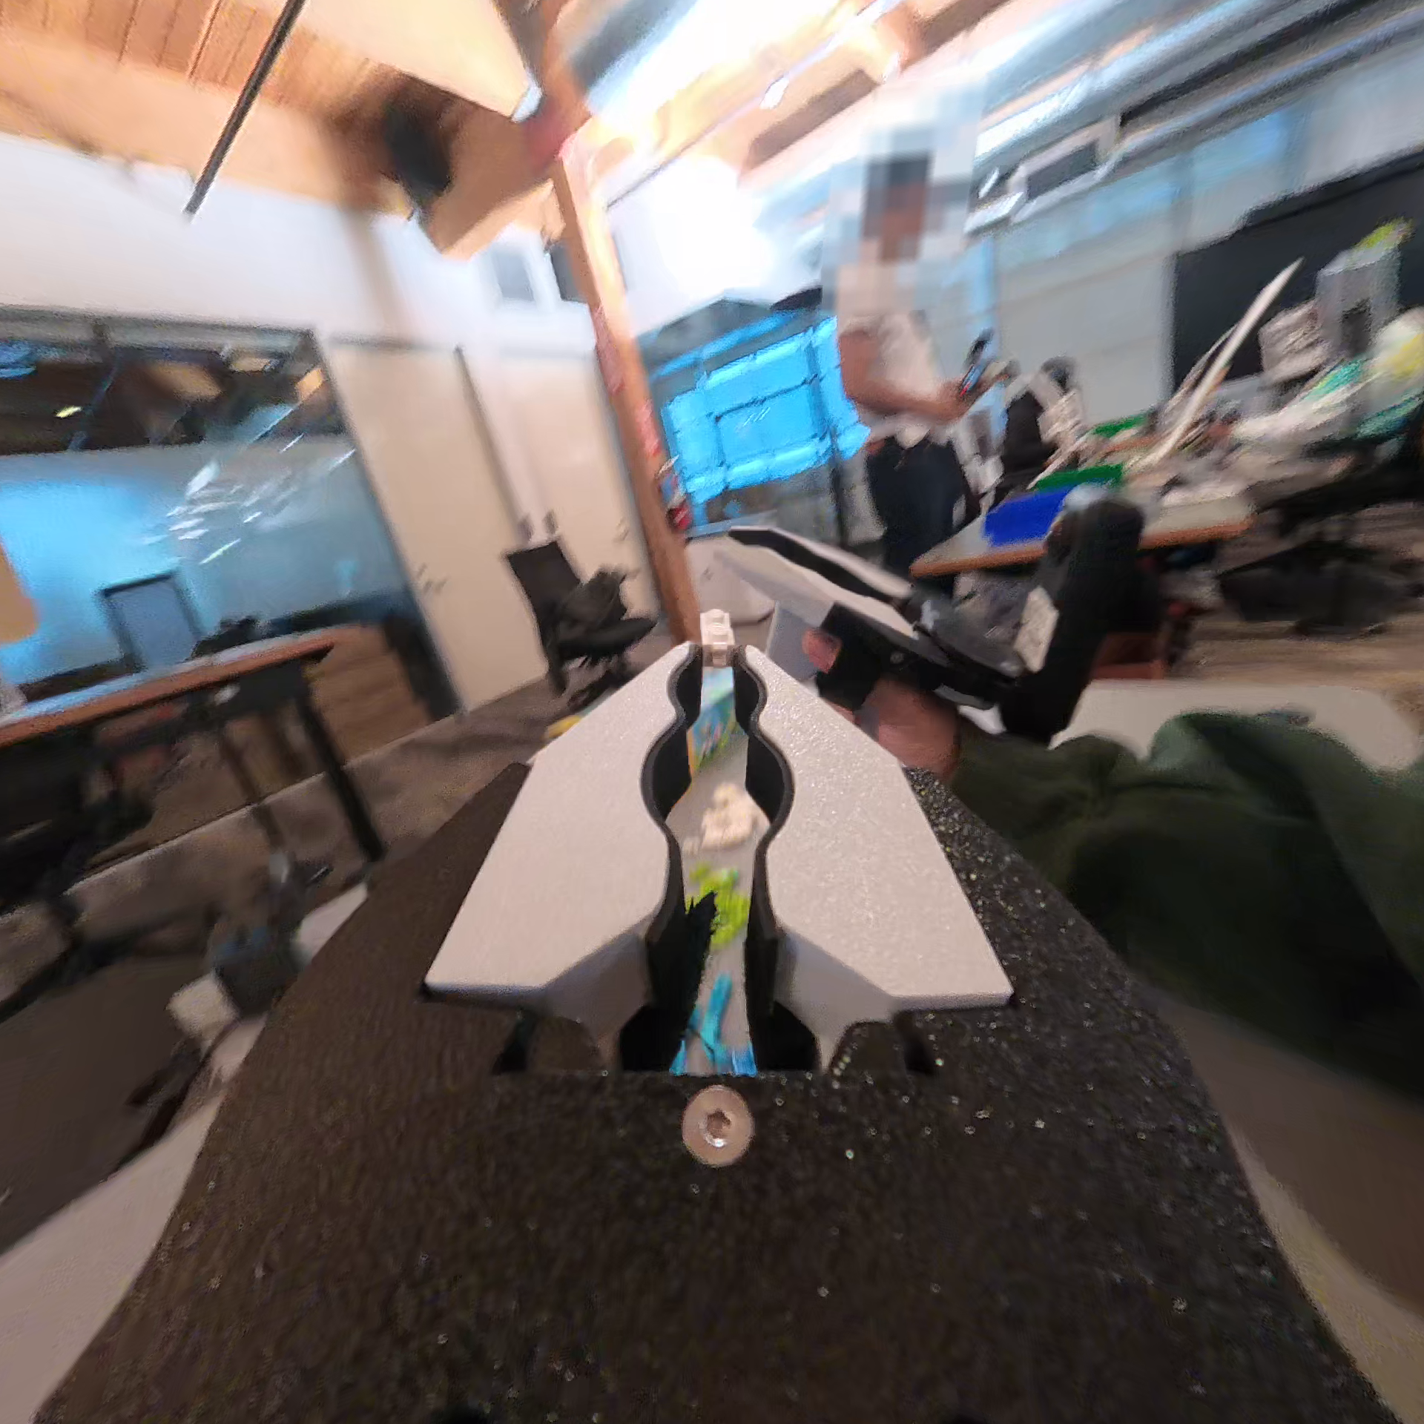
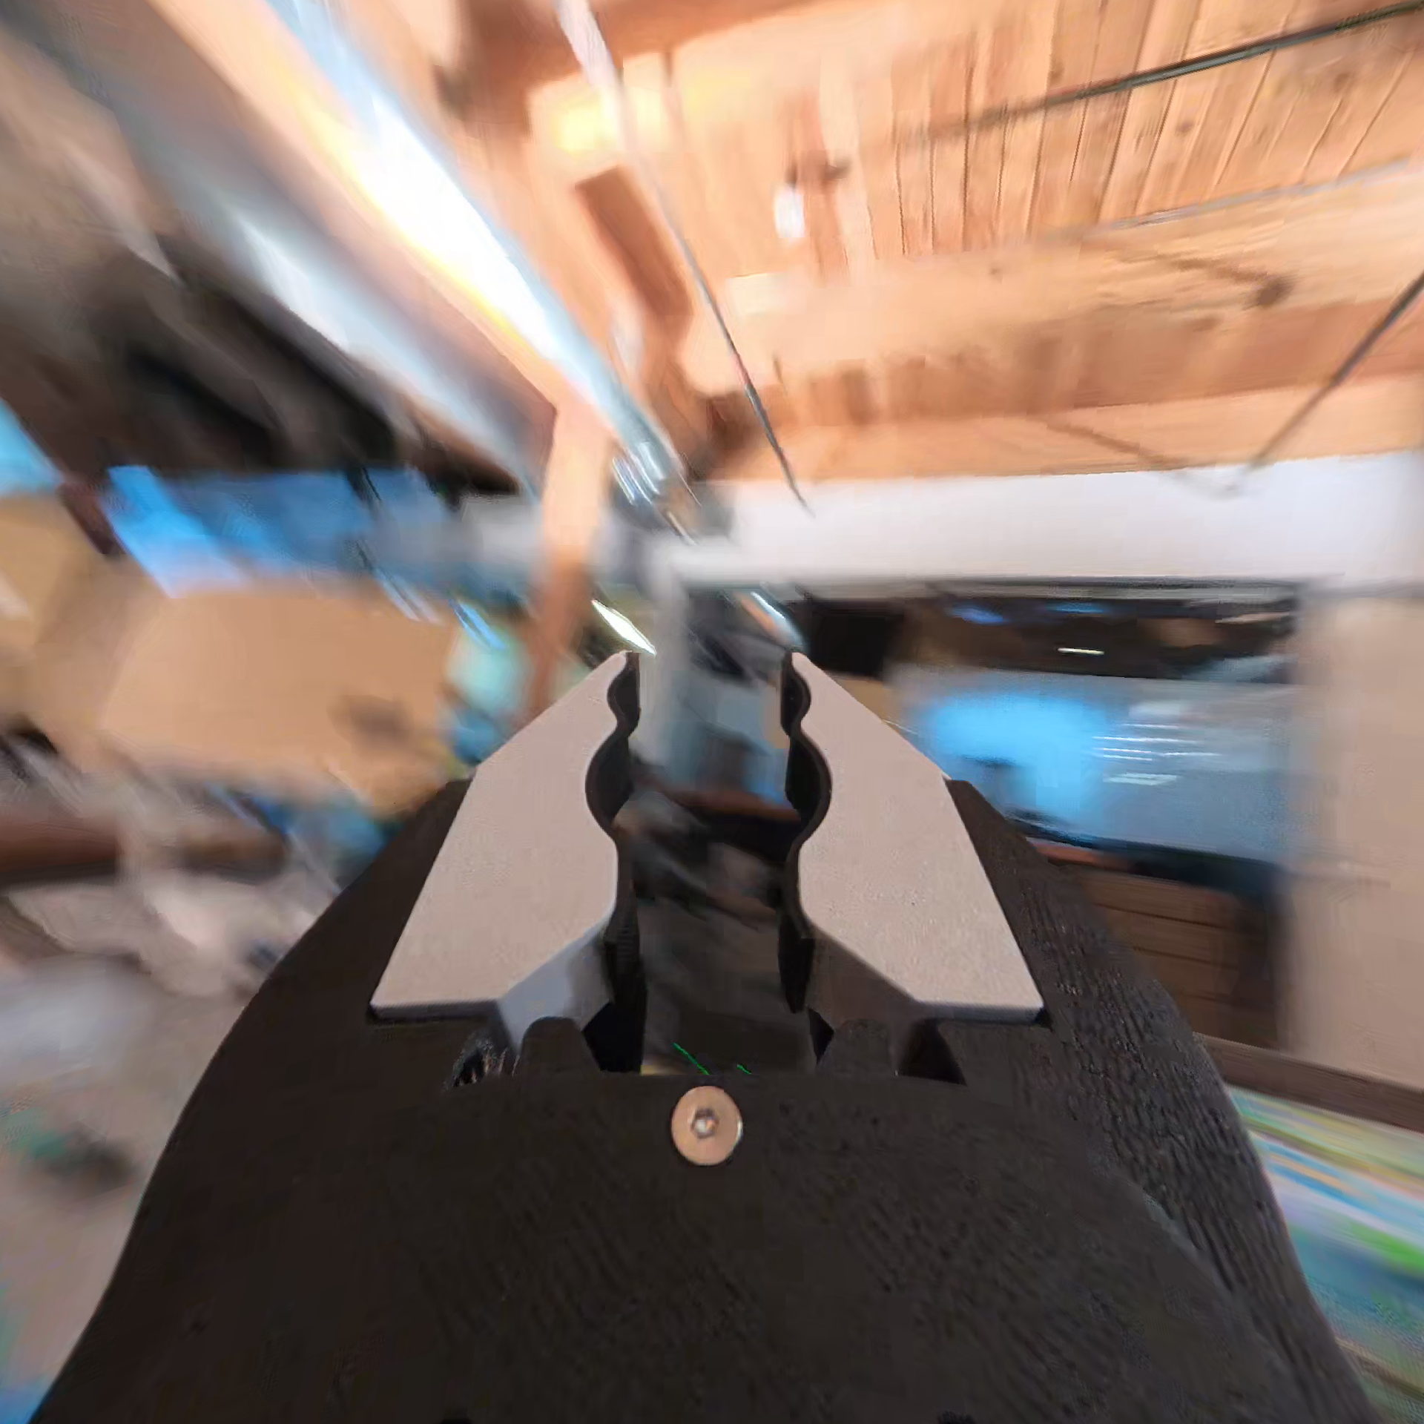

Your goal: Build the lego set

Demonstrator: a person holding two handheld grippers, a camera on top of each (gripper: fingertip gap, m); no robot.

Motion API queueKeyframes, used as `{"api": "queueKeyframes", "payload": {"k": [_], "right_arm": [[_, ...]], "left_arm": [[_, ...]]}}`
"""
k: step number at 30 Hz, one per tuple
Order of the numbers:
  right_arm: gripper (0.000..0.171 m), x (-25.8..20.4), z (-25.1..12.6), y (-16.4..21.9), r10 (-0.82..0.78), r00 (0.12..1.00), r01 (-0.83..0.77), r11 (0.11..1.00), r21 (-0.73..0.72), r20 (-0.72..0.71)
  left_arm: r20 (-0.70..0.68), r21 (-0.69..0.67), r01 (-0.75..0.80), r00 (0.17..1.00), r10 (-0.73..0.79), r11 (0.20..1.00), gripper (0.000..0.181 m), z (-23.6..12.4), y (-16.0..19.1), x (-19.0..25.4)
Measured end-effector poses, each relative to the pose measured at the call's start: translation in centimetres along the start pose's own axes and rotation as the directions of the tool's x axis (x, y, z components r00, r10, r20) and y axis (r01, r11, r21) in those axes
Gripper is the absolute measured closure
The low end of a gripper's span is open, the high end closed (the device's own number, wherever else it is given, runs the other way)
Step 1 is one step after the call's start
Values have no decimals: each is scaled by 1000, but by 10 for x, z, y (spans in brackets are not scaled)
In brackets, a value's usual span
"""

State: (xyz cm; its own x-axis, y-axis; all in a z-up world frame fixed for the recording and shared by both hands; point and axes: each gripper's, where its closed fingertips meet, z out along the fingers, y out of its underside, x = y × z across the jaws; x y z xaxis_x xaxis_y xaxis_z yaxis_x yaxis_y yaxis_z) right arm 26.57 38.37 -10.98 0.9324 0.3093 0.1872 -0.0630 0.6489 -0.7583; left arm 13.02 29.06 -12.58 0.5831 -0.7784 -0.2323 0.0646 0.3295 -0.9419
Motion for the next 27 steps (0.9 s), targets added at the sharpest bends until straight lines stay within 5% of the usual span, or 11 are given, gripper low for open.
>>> {"api": "queueKeyframes", "payload": {"k": [2,9,27], "right_arm": [[136,10,-13,26,-167,985,163,982,-91,-33],[133,12,-33,76,-253,967,241,940,-240,-17],[134,3,-32,82,-241,970,240,938,-249,29]], "left_arm": [[49,-32,-44,998,45,999,176,-1,22,8],[56,-19,-82,995,83,996,176,-6,36,24],[14,84,-81,997,81,993,176,-14,16,43]]}}
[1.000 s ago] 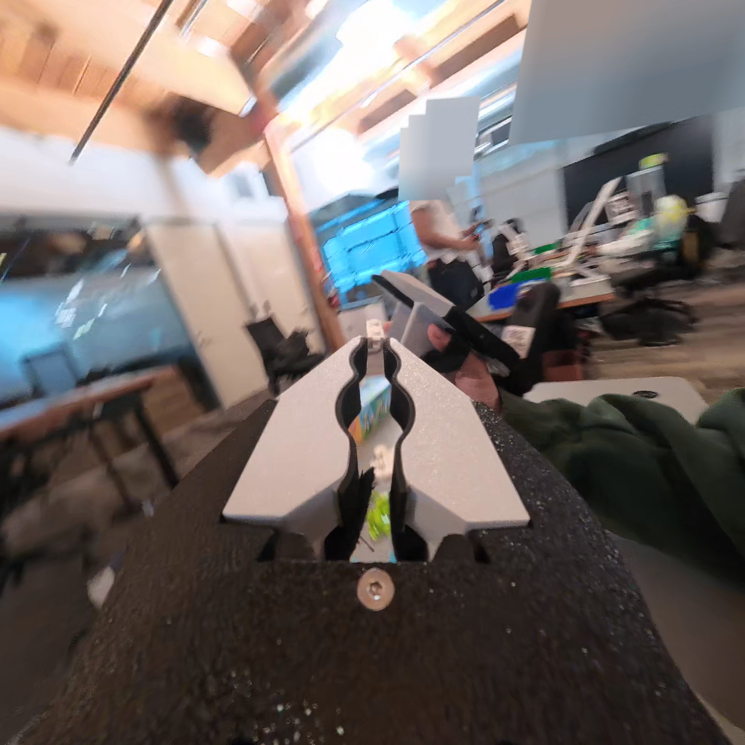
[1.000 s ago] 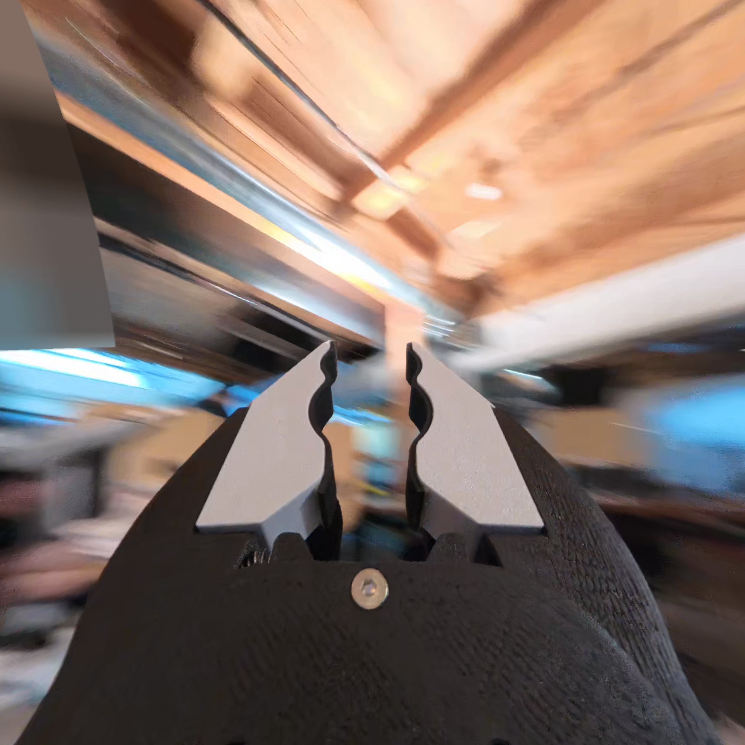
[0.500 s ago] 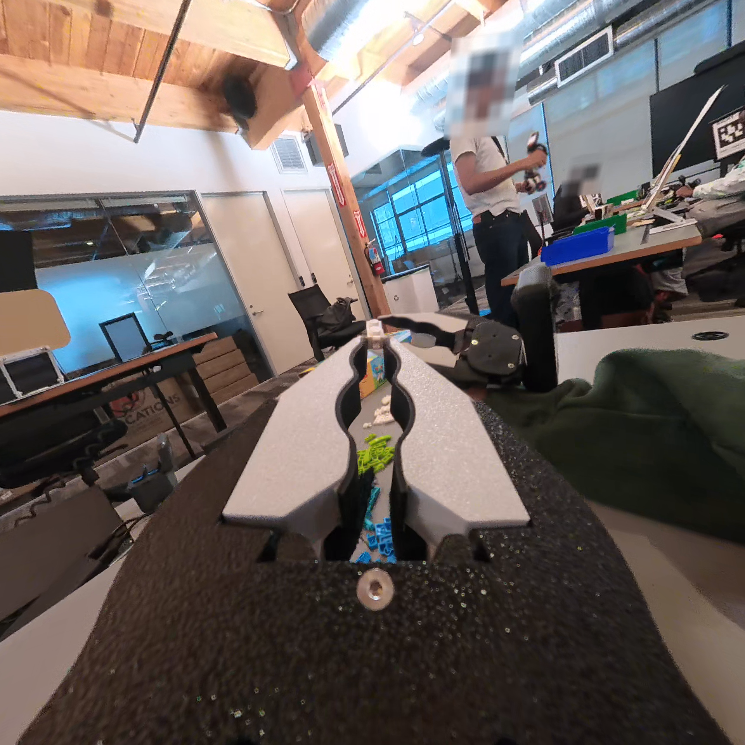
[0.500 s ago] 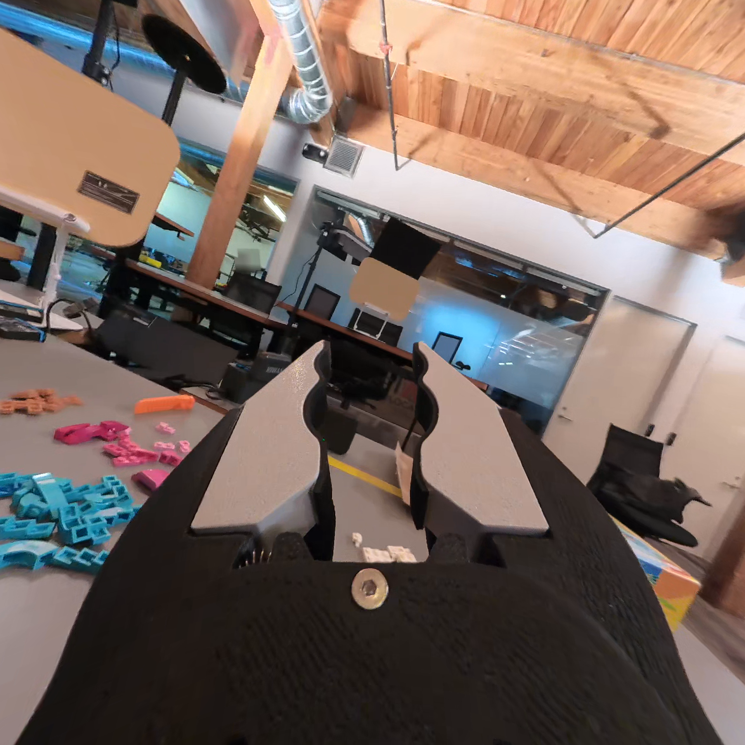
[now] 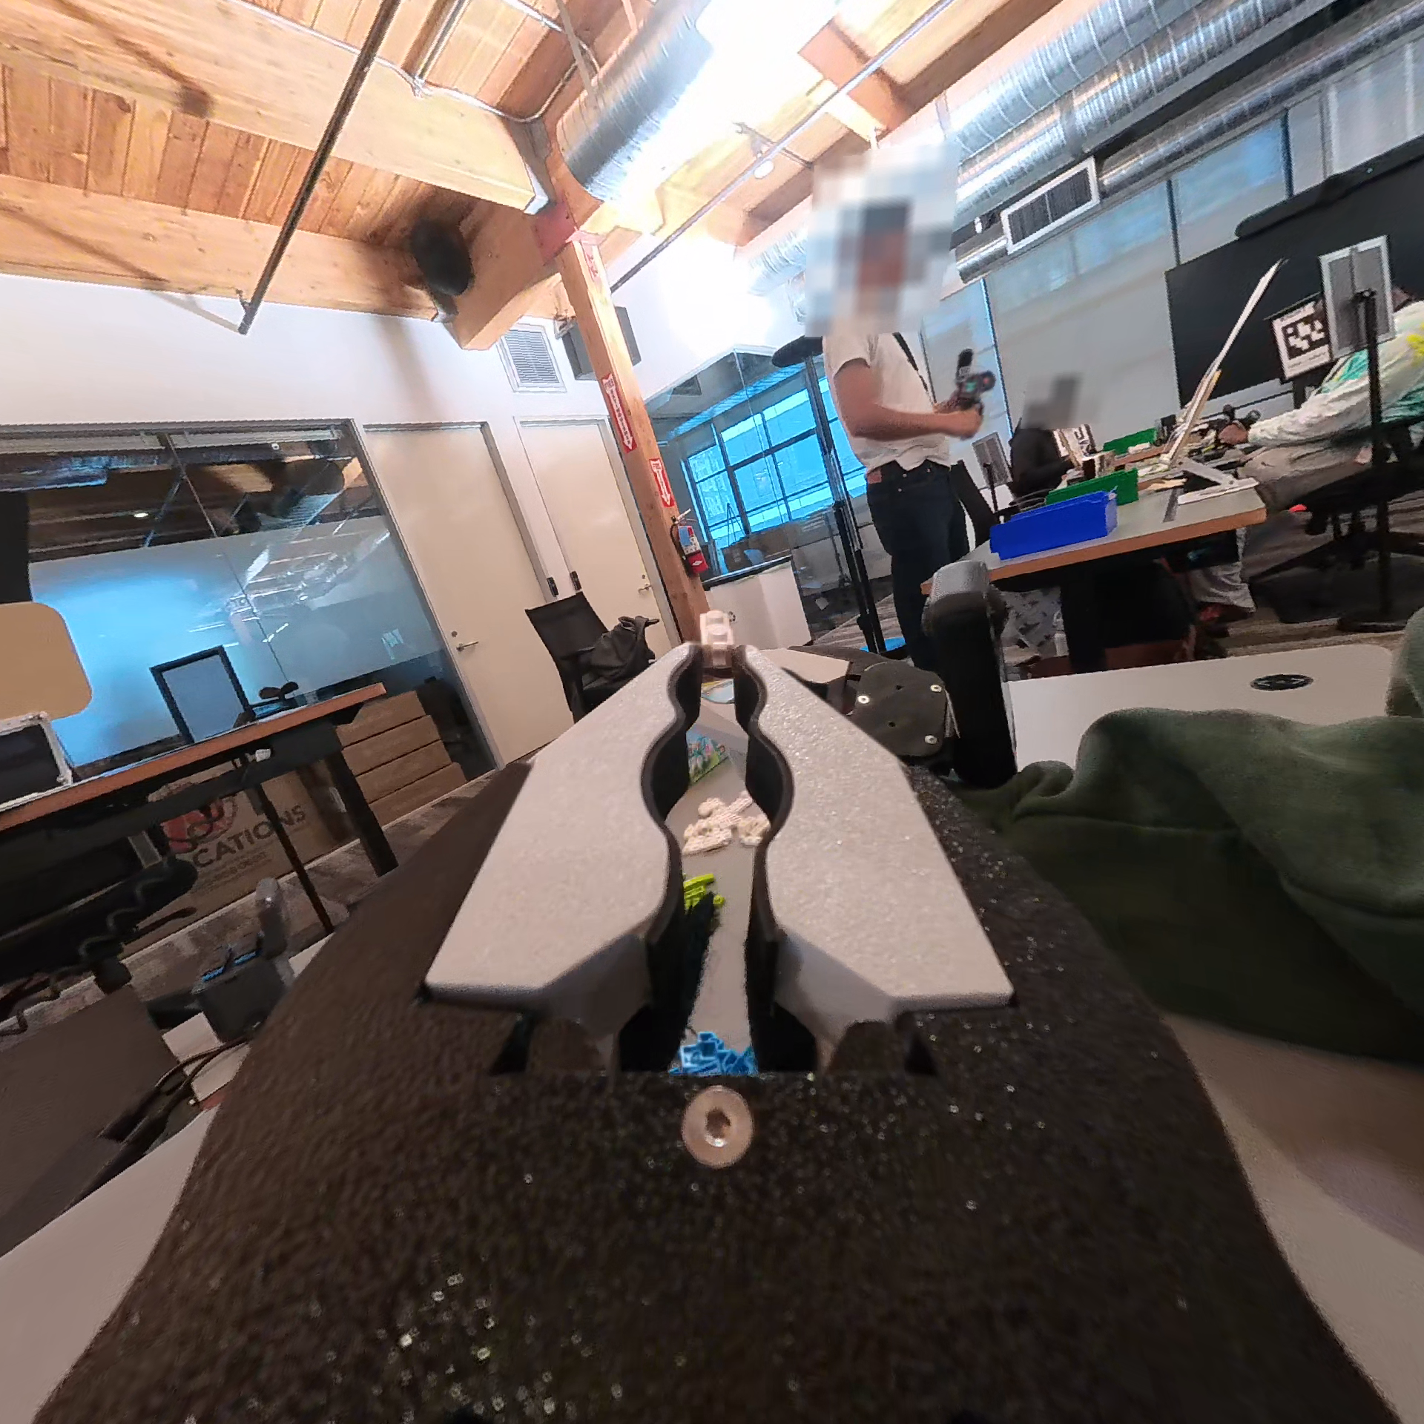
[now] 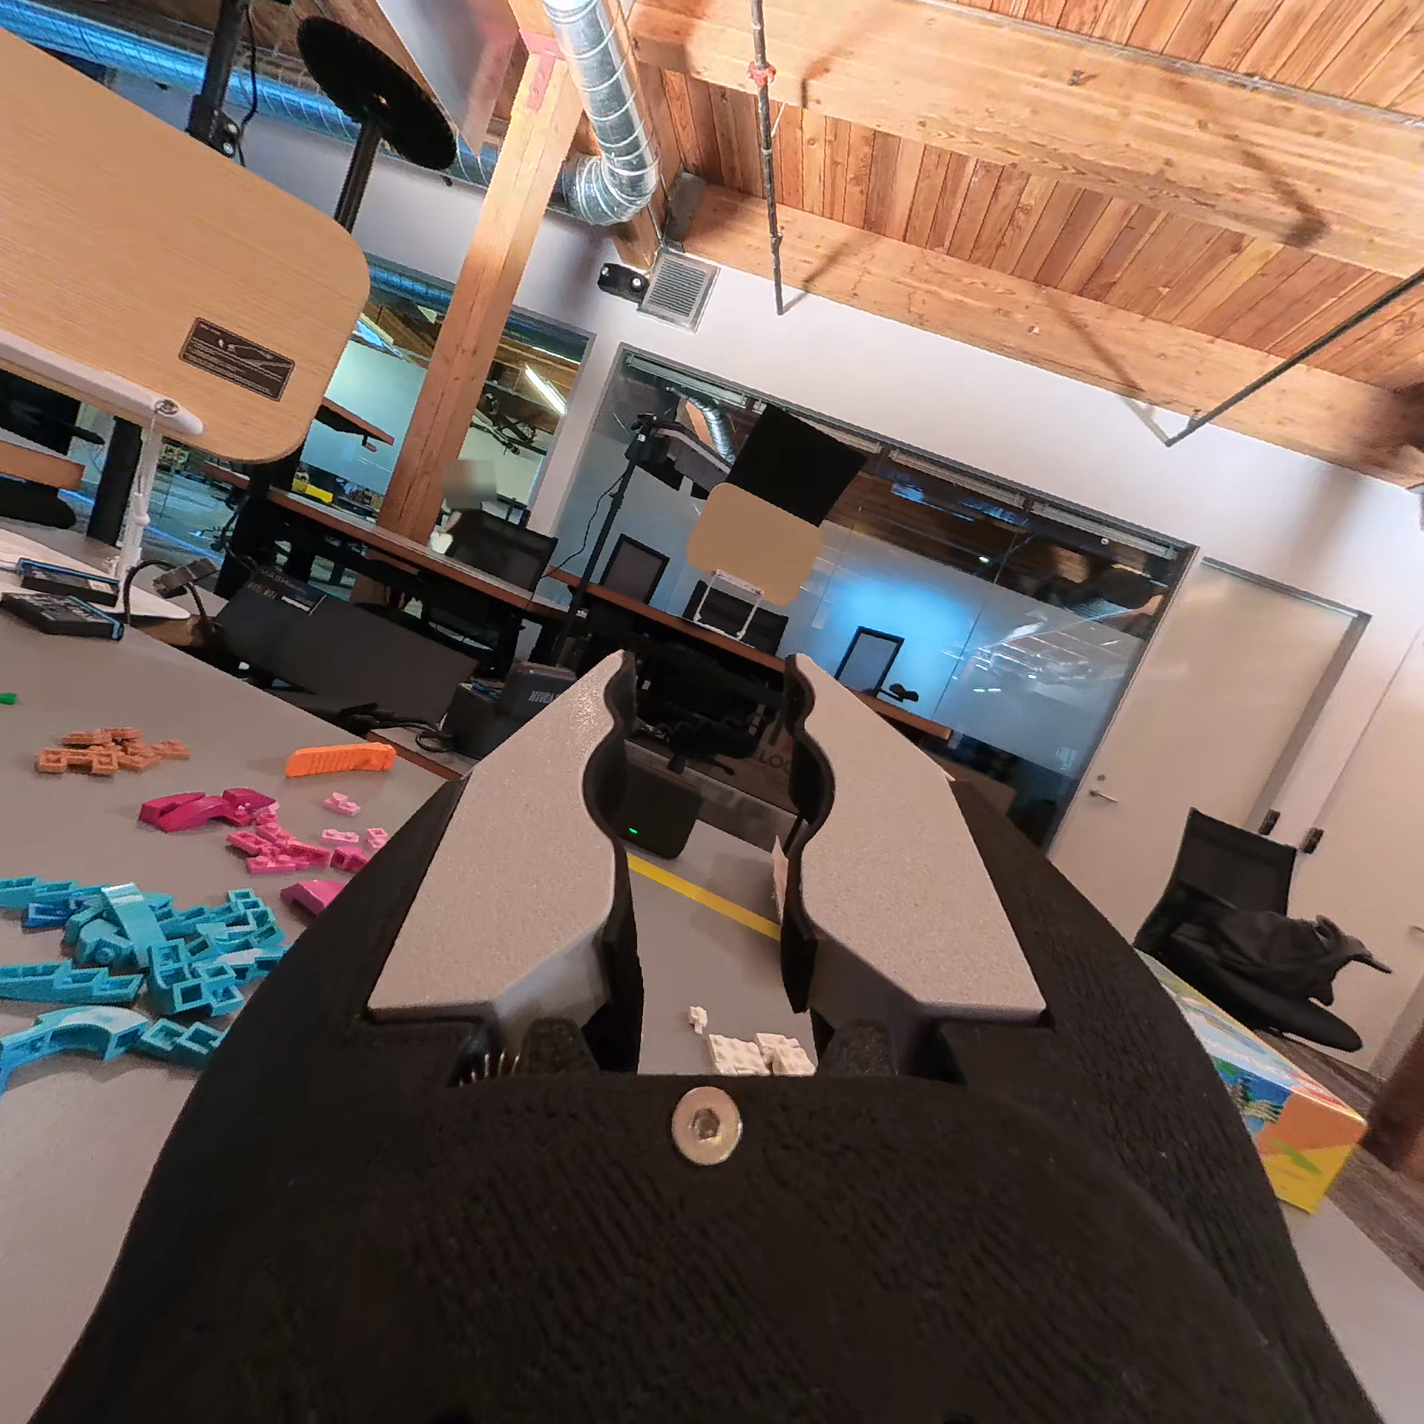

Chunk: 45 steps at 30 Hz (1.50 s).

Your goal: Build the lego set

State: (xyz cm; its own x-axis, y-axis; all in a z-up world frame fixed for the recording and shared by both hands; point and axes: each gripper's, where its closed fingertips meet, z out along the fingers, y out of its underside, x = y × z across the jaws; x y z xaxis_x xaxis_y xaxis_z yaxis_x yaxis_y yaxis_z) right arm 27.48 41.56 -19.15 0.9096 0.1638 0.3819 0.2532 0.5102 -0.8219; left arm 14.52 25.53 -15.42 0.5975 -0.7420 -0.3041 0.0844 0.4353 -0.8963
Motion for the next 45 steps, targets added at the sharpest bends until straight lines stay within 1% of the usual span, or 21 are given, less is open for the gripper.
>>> {"api": "queueKeyframes", "payload": {"k": [4,7,8,10,11,13,14,15,17,18,19,21,23,25,27,30,32,36,39,45], "right_arm": [[134,9,-1,-12,-23,1000,24,999,35,-21],[134,26,1,-29,-115,993,115,993,34,-13],[135,37,1,-32,-136,991,137,990,22,-17],[144,57,3,-30,-124,992,124,992,-23,18],[145,66,6,-21,-87,994,92,993,-78,60],[143,72,9,11,39,982,9,967,-256,184],[145,69,4,30,122,958,-19,931,-364,260],[145,66,-3,49,205,930,-38,880,-474,305],[152,62,-25,78,351,882,-74,762,-643,314],[153,58,-37,85,406,858,-85,715,-694,314],[153,53,-50,90,445,836,-81,680,-729,322],[154,53,-73,102,445,835,-36,631,-775,324],[155,64,-92,119,400,870,0,583,-813,287],[155,77,-106,137,385,898,-30,536,-843,213],[156,83,-116,148,412,898,-86,508,-857,155],[156,84,-126,156,419,900,-110,487,-866,121],[156,86,-128,156,406,907,-109,485,-868,113],[155,92,-131,163,397,915,-124,451,-884,74],[155,100,-129,166,375,926,-143,452,-881,42],[156,120,-121,175,374,924,-250,427,-869,-82]], "left_arm": [[-20,11,-3,1000,3,1000,176,0,-3,6],[-52,27,-4,999,5,1000,176,0,-9,15],[-79,32,-9,997,11,999,176,0,-11,22],[-191,17,-10,981,13,1000,176,2,-12,48],[-240,9,-15,971,16,1000,177,3,-12,62],[-328,11,-41,944,42,999,177,2,-12,89],[-350,8,-52,935,52,999,177,2,-11,97],[-361,8,-57,931,56,998,177,2,-10,102],[-374,6,-46,926,45,999,177,2,-10,106],[-371,5,-41,928,39,999,177,2,-9,105],[-366,-1,-36,930,33,999,177,3,-8,103],[-361,-19,-23,933,15,1000,177,4,-3,100],[-363,-40,0,932,-15,999,177,5,3,100],[-370,-58,19,928,-39,998,177,6,7,103],[-376,-72,10,926,-36,997,177,7,12,106],[-383,-94,-2,923,-34,996,177,7,19,109],[-386,-104,2,922,-42,995,177,8,22,110],[-380,-101,4,924,-42,995,177,8,21,108],[-373,-104,3,927,-42,995,177,8,22,107],[-322,-63,1,946,-21,998,177,8,16,97]]}}
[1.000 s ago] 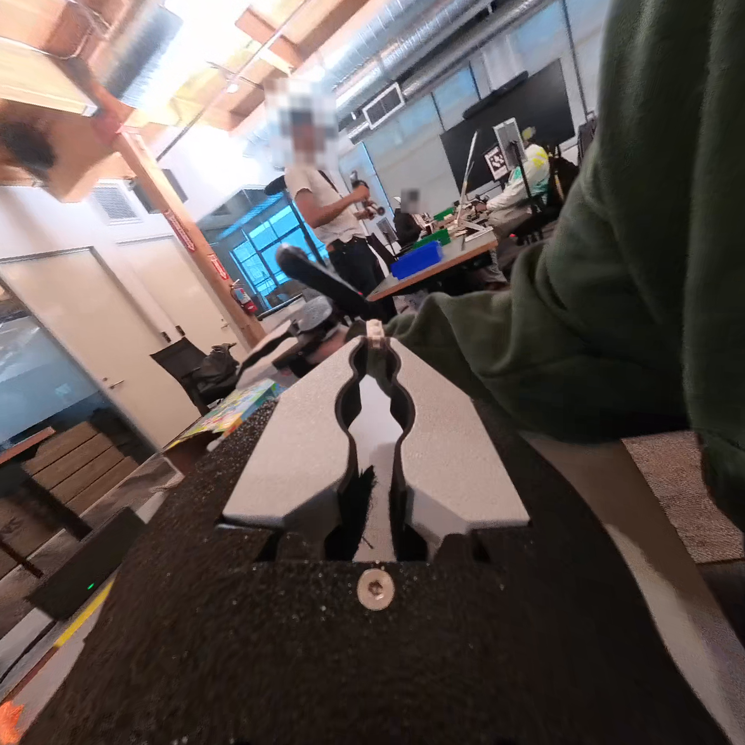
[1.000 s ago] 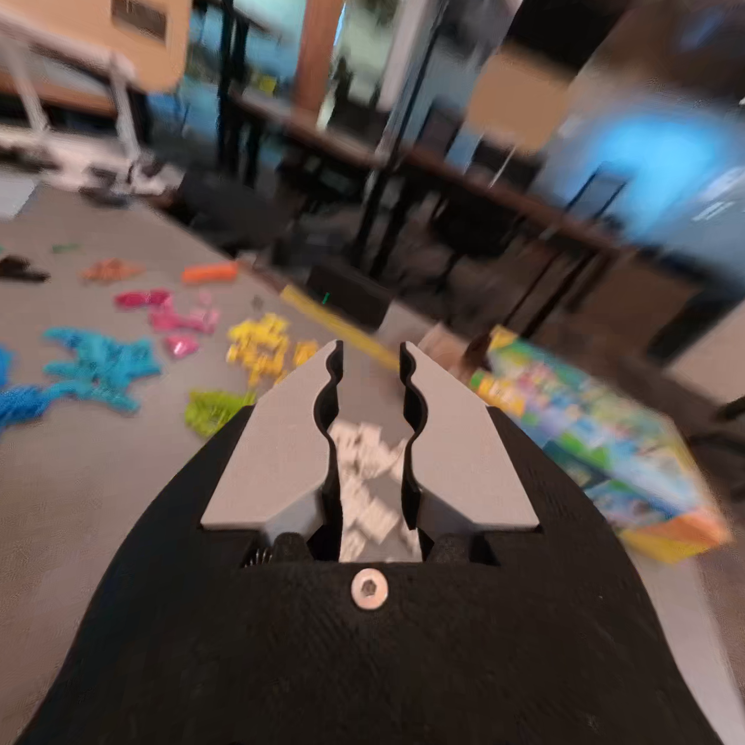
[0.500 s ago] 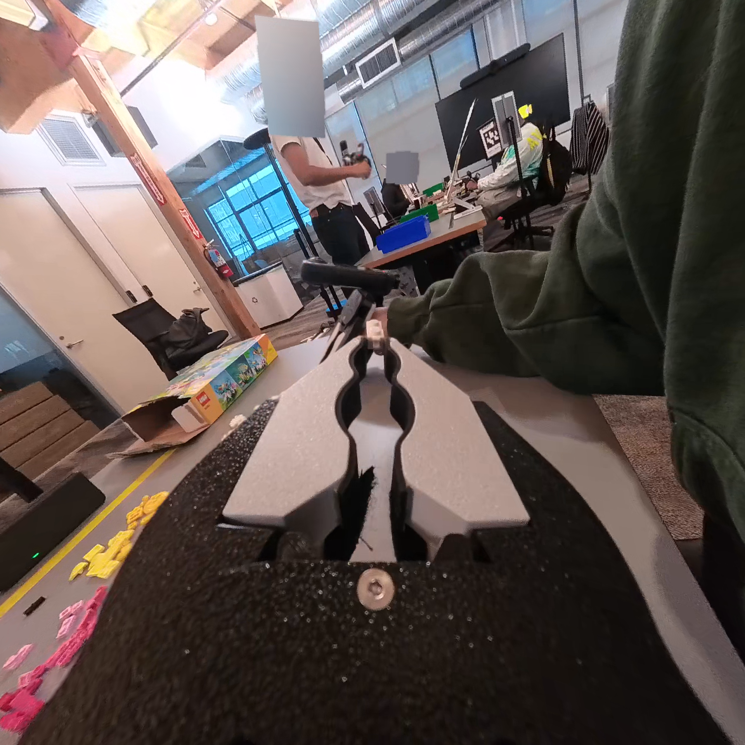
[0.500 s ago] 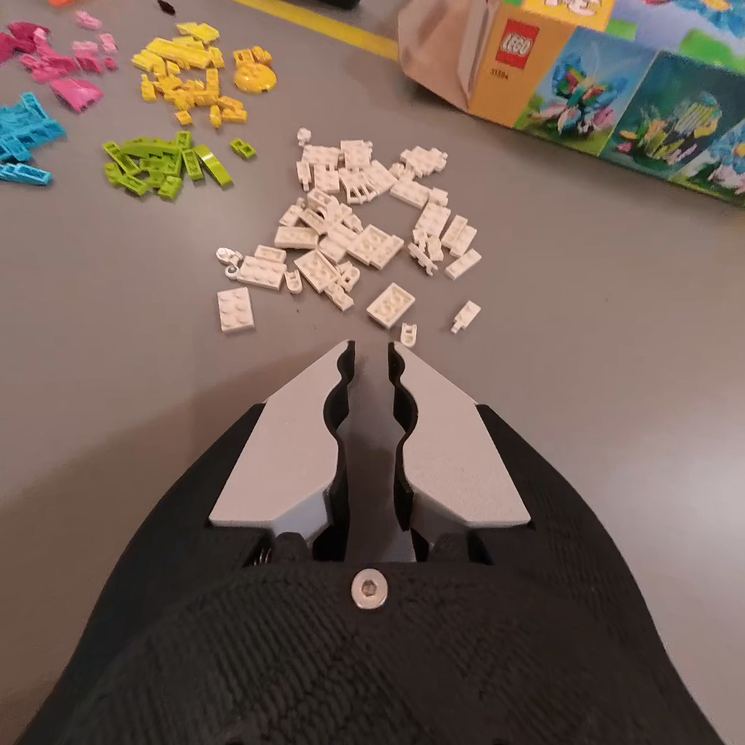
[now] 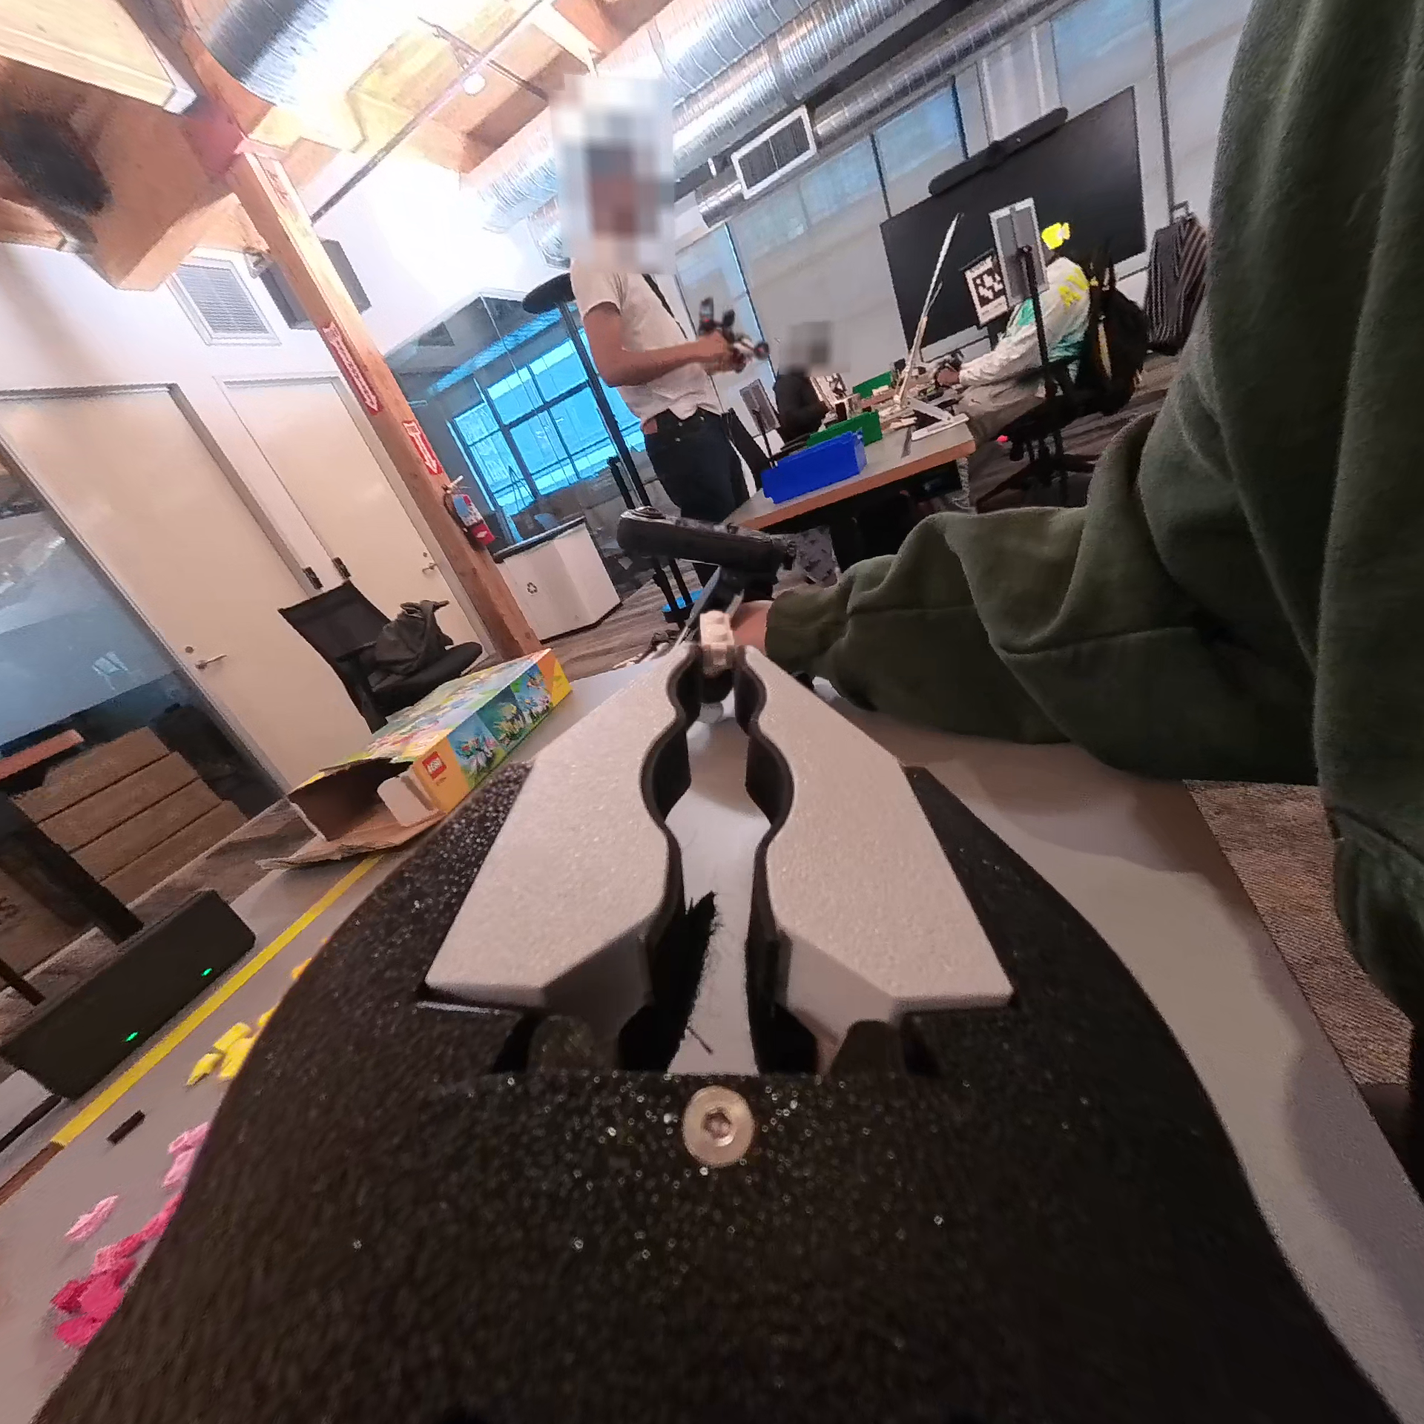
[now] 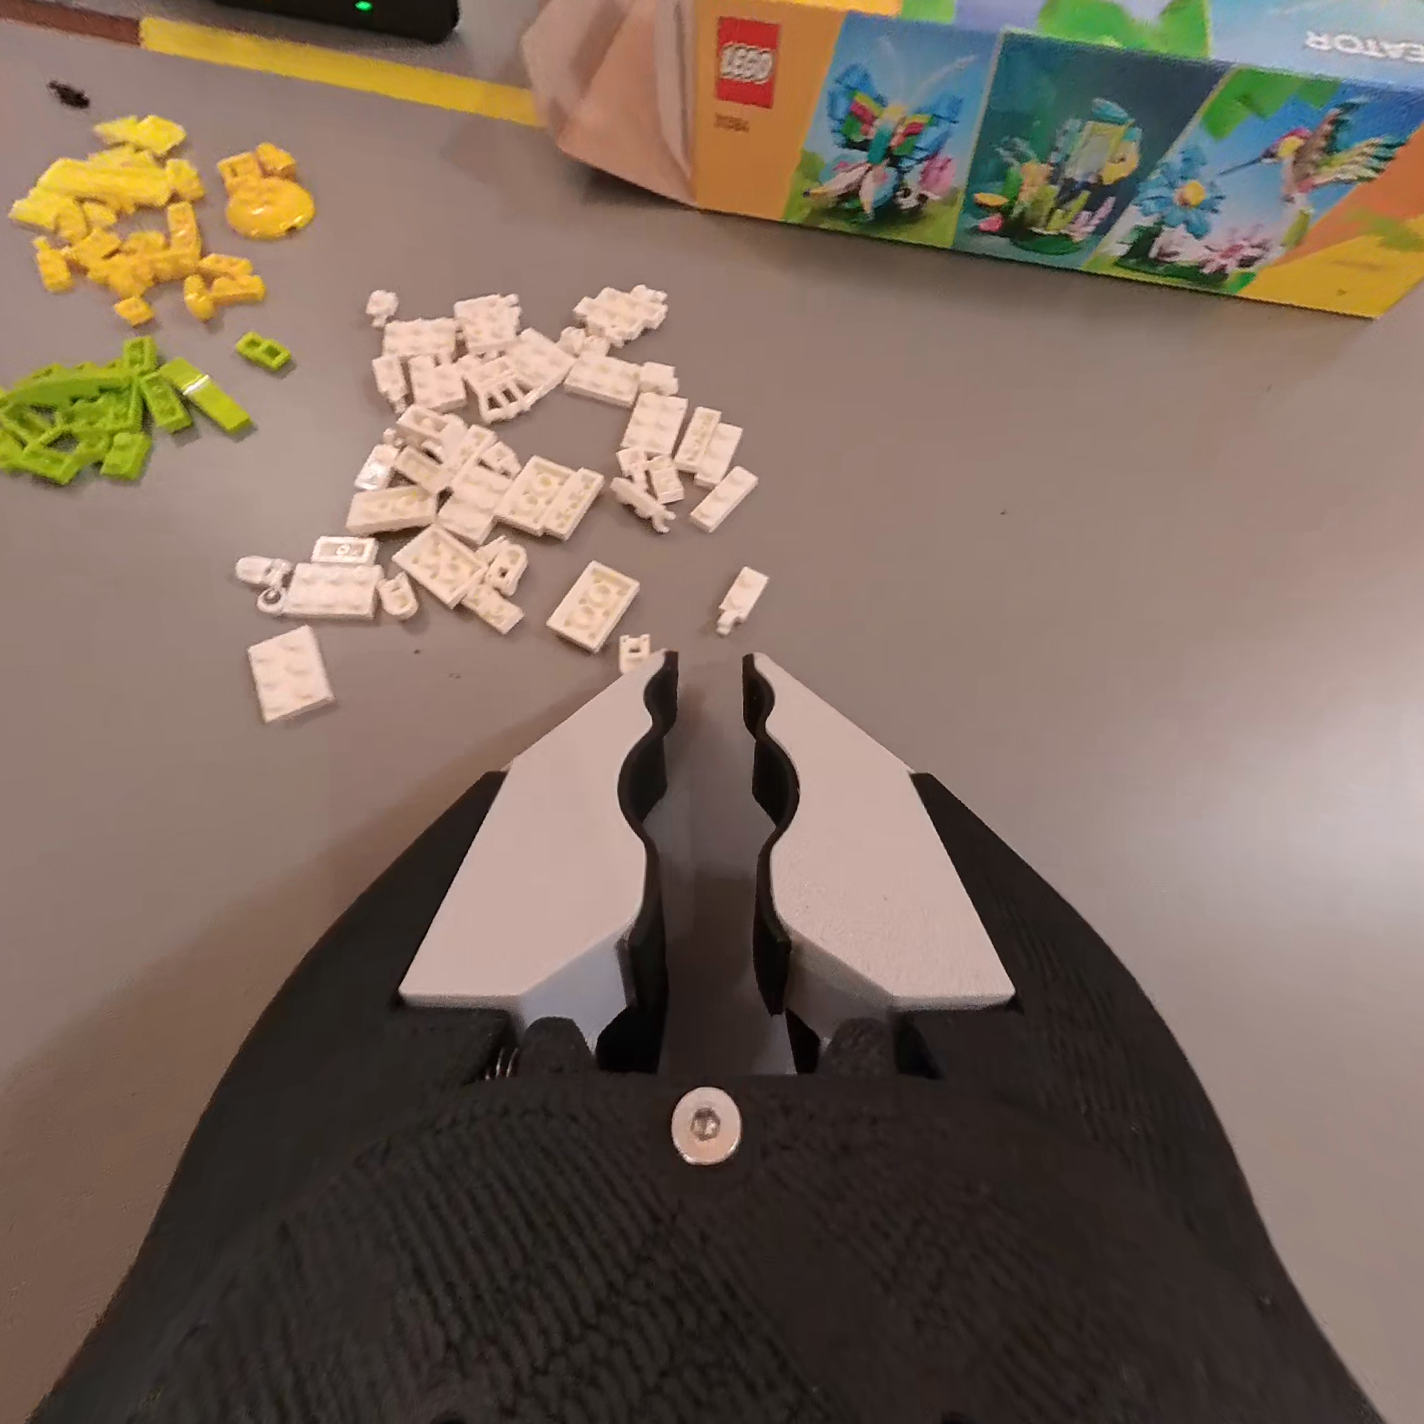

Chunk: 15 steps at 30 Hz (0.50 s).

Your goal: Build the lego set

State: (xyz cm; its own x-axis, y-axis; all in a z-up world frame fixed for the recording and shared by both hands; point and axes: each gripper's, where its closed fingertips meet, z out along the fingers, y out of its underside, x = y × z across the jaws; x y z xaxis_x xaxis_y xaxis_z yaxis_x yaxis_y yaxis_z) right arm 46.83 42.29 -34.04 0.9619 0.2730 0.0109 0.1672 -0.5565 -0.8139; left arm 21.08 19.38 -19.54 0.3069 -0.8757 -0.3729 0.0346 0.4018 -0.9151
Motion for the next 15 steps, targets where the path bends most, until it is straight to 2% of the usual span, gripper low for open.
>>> {"api": "queueKeyframes", "payload": {"k": [4,8,15], "right_arm": [[158,-7,0,-14,5,1000,-7,998,65,21],[158,-26,5,-30,-61,994,54,995,89,85],[157,-51,41,-59,-87,979,82,996,34,186]], "left_arm": [[3,-4,7,1000,-6,1000,177,0,2,-1],[-5,-11,7,1000,-7,1000,177,1,4,1],[-9,-17,9,1000,-9,1000,177,2,5,1]]}}
